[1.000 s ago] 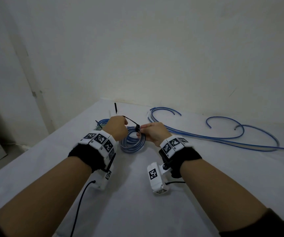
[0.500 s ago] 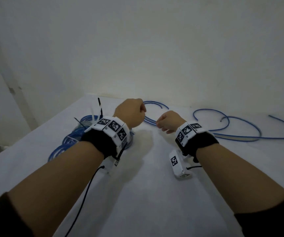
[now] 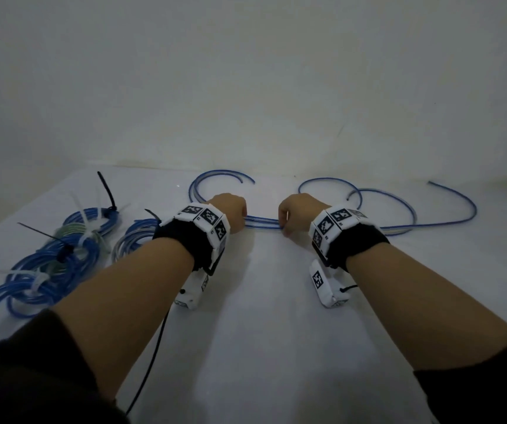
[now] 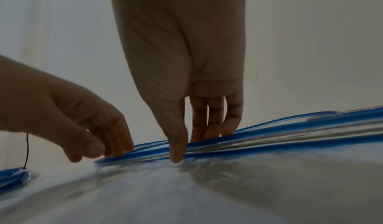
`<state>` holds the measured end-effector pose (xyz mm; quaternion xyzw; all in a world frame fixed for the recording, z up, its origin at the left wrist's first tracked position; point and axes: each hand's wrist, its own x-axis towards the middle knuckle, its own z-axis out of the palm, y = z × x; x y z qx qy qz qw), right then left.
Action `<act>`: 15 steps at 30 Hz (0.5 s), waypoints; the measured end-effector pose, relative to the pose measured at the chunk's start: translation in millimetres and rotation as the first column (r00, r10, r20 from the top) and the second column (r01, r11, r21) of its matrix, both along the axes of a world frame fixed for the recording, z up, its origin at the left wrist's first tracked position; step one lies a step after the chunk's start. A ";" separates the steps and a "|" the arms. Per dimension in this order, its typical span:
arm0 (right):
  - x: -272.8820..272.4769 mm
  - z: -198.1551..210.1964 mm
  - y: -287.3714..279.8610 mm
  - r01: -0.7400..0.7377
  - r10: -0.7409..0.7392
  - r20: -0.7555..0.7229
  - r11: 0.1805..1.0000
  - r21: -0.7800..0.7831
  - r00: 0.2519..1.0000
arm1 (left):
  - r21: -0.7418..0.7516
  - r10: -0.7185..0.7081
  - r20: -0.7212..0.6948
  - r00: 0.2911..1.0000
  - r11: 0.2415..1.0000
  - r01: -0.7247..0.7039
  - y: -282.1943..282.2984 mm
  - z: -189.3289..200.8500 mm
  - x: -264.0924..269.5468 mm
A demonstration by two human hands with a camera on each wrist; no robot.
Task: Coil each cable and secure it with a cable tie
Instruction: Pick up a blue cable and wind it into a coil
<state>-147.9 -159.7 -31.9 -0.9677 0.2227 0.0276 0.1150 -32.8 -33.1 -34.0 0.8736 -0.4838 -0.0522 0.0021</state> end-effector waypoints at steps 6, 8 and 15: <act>-10.4 -1.9 -21.1 0.060 -0.095 0.203 0.983 0.174 0.975 | -0.052 0.049 0.044 0.998 0.998 -0.047 -1.8 -2.1 11.3; -15.8 -2.5 -25.6 0.086 -0.138 0.240 0.972 0.217 0.961 | -0.079 0.076 0.061 0.995 0.994 -0.071 -0.3 0.9 15.3; -20.5 10.2 -3.2 -0.092 0.050 0.385 0.992 0.090 0.922 | -0.274 0.036 0.131 0.991 0.962 0.001 -2.2 19.9 -0.4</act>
